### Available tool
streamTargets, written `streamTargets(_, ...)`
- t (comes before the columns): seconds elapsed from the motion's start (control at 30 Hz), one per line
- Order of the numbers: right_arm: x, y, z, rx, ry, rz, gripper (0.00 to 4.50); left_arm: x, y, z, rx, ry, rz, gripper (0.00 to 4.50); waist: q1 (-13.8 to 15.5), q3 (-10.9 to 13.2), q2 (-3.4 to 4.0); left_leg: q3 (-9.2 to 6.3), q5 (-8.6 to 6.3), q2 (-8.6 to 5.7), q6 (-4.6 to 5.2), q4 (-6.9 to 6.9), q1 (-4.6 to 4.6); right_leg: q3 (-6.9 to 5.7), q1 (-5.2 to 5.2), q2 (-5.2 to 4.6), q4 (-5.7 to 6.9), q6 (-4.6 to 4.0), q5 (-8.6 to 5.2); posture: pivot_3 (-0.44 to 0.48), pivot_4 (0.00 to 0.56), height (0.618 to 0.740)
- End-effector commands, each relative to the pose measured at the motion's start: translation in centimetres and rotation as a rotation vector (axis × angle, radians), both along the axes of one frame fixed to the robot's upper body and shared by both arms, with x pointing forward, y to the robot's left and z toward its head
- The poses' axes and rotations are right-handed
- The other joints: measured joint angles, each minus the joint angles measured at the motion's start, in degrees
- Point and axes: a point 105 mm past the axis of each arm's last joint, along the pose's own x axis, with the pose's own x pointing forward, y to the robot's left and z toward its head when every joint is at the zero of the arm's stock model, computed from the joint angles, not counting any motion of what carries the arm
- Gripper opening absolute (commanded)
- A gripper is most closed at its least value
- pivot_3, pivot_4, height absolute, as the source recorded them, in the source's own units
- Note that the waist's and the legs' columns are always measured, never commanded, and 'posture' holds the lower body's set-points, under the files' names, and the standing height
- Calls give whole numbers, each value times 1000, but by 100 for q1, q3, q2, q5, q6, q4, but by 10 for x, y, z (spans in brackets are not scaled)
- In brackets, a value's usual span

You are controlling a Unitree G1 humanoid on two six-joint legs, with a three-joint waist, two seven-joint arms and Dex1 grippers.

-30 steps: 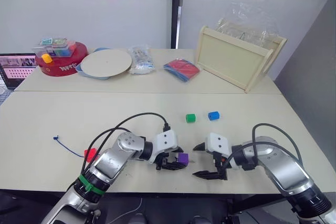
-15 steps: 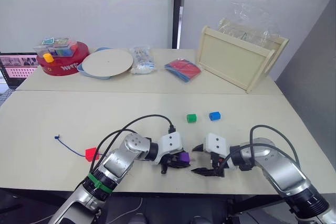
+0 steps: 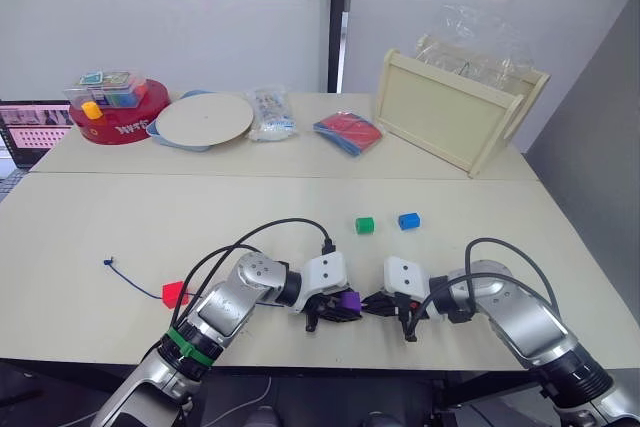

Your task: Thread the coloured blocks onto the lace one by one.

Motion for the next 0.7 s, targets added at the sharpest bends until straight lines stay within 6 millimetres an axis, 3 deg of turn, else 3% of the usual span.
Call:
streamTargets(0.03, 1, 0, 9, 4, -40, 19, 0, -3, 2, 4, 7, -5, -24, 1216, -3, 0, 0, 0, 0, 0, 0, 0, 0, 0, 0, 0, 0, 0, 0, 0, 150, 740)
streamTargets(0.13, 0, -1, 13, 5, -42, 26, 0, -3, 17, 5, 24, -5, 7, 1216, -11, 0, 0, 0, 0, 0, 0, 0, 1, 0, 0, 0, 1, 0, 0, 0, 150, 740)
streamTargets(0.23, 0, -5, 15, 3, -44, 26, 0, 2, 51, 3, 80, -26, 85, 1216, -65, 0, 0, 0, 0, 3, 0, -2, 5, 1, 0, 2, 2, 0, 0, 0, 150, 740)
streamTargets(0.33, 0, -9, 16, 2, -44, 15, 0, -3, 119, 0, 191, -2, 192, 1216, -156, 0, 0, 0, 0, 11, 0, -7, 13, 2, 1, 8, 8, -1, 0, 0, 150, 740)
streamTargets(0.53, -2, -15, 16, 2, -36, -1, 0, -15, 229, -7, 477, -15, 351, 1216, -250, 1, 9, 6, -1, 20, 1, -40, 50, 7, 11, 13, 11, -8, -4, 0, 150, 740)
streamTargets(0.6, -2, -15, 16, 3, -36, -1, 0, -18, 243, -2, 492, -24, 376, 1216, -254, 3, 12, 6, -1, 20, 2, -42, 55, 7, 15, 13, 11, -9, -5, 0, 150, 740)
streamTargets(0.67, -2, -14, 16, 5, -35, 0, 0, -18, 242, 6, 440, -32, 390, 1216, -267, 6, 18, 7, -2, 21, 2, -43, 54, 8, 14, 13, 11, -9, -5, 0, 150, 740)
streamTargets(0.7, -2, -13, 16, 6, -34, 3, 0, -16, 235, 12, 391, -38, 398, 1716, -265, 7, 20, 8, -2, 21, 3, -43, 53, 7, 13, 14, 12, -9, -5, 0, 150, 740)
